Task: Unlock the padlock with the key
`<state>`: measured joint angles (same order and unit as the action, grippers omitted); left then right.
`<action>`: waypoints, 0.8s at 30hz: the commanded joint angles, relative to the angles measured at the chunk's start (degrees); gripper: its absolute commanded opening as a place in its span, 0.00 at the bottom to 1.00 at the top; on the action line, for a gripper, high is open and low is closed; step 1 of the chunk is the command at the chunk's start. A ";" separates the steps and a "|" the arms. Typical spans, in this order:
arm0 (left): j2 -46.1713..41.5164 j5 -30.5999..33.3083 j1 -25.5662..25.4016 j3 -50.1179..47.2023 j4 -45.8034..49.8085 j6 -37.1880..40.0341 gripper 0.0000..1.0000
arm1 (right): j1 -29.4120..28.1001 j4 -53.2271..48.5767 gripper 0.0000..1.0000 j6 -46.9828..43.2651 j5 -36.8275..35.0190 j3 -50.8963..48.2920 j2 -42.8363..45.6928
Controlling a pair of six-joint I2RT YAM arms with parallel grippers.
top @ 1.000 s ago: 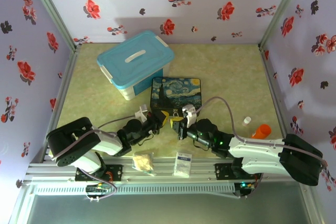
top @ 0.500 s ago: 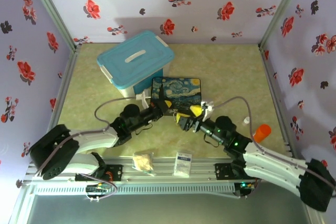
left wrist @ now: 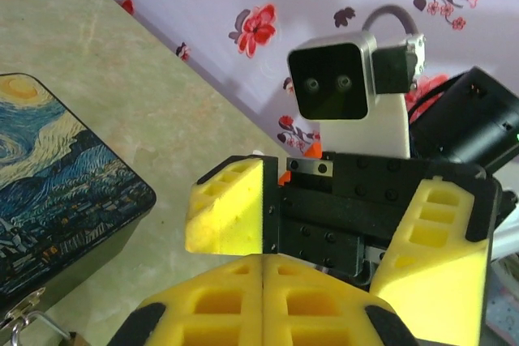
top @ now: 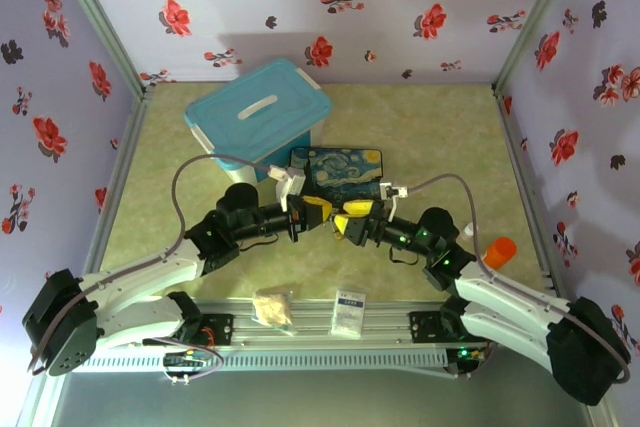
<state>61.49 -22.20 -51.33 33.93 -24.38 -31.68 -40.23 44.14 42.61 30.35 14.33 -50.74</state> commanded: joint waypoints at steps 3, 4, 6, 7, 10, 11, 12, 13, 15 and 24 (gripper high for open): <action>-0.94 -1.74 0.64 2.11 -3.14 -0.20 0.00 | -2.31 10.33 0.71 0.85 4.06 1.52 -4.31; -0.90 -1.92 0.60 2.80 -3.22 -0.47 0.00 | -2.98 11.22 0.70 0.74 4.27 1.89 -5.26; -0.90 -2.47 0.59 3.70 -3.59 -0.80 0.00 | -3.89 12.49 0.66 0.40 4.44 2.47 -6.86; -0.85 -2.59 0.62 3.73 -4.33 -1.08 0.00 | -4.18 13.20 0.62 0.14 4.38 2.71 -7.78; -0.77 -2.67 0.73 4.16 -4.71 -1.86 0.00 | -4.44 16.48 0.55 0.65 3.78 2.64 -9.44; -0.85 -2.70 0.71 4.26 -4.71 -2.04 0.00 | -4.46 17.90 0.53 0.94 3.52 2.46 -9.80; -0.86 -2.74 0.67 4.34 -4.71 -2.14 0.00 | -4.43 18.66 0.51 1.07 3.24 2.30 -10.02; -0.98 -2.70 0.70 4.28 -4.75 -2.10 0.00 | -4.46 19.47 0.46 1.17 2.76 1.96 -10.08; -1.11 -2.75 0.71 4.12 -4.89 -2.33 0.00 | -4.46 20.38 0.41 1.18 2.12 1.41 -10.08; -0.45 -2.85 0.71 4.23 -6.71 -4.17 0.00 | -5.53 25.67 0.32 1.95 1.97 1.08 -13.60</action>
<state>61.47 -24.10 -51.03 36.64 -28.47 -34.79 -45.15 65.23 44.18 32.75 15.22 -63.26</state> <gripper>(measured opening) 0.043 0.326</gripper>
